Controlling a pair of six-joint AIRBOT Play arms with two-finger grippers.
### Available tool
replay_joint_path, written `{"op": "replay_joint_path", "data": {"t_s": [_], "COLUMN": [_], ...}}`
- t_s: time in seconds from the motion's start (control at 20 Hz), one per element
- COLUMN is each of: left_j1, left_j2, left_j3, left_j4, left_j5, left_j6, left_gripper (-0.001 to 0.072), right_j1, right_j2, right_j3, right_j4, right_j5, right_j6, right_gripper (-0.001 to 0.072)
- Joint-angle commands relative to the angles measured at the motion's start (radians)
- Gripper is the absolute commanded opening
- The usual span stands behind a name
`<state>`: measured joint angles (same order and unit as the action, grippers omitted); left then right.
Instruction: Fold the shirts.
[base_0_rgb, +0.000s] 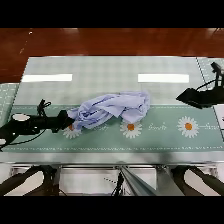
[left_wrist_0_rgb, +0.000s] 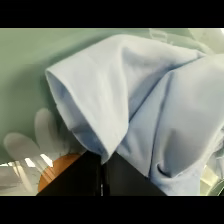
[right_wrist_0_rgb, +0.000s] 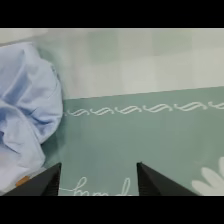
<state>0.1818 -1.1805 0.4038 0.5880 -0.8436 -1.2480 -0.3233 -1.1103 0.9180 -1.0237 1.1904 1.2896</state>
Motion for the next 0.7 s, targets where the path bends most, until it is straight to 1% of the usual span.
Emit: {"op": "replay_joint_path", "data": {"t_s": [0.0,0.05,0.15,0.2,0.3,0.4,0.55,0.65], "left_j1": [0.001,0.001,0.001,0.001,0.001,0.001,0.001,0.001], "left_j2": [-0.002,-0.001,0.002,0.003,0.003,0.003,0.003,0.003], "left_j3": [0.050,0.062,0.081,0.088,0.097,0.102,0.106,0.112], "left_j4": [-0.020,-0.020,-0.020,-0.021,-0.021,-0.021,-0.021,-0.021], "left_j5": [-0.066,-0.082,-0.103,-0.110,-0.112,-0.112,-0.112,-0.114], "left_j6": [0.054,0.064,0.078,0.077,0.077,0.077,0.077,0.077], "left_gripper": [0.0024,0.0024,0.0024,0.0024,0.0024,0.0024,0.0024,0.0024], "right_j1": [0.077,0.124,0.225,0.272,0.355,0.402,0.437,0.462], "right_j2": [-0.086,-0.121,-0.172,-0.186,-0.202,-0.212,-0.244,-0.265], "right_j3": [-0.056,-0.060,-0.060,-0.060,-0.060,-0.060,-0.060,-0.060], "right_j4": [0.110,0.112,0.169,0.193,0.191,0.192,0.188,0.188], "right_j5": [-0.033,-0.061,-0.156,-0.222,-0.372,-0.472,-0.482,-0.476], "right_j6": [-0.020,-0.024,-0.056,-0.072,-0.074,-0.074,-0.080,-0.108], "right_gripper": [0.0556,0.0557,0.0557,0.0557,0.0557,0.0555,0.0553,0.0548]}}
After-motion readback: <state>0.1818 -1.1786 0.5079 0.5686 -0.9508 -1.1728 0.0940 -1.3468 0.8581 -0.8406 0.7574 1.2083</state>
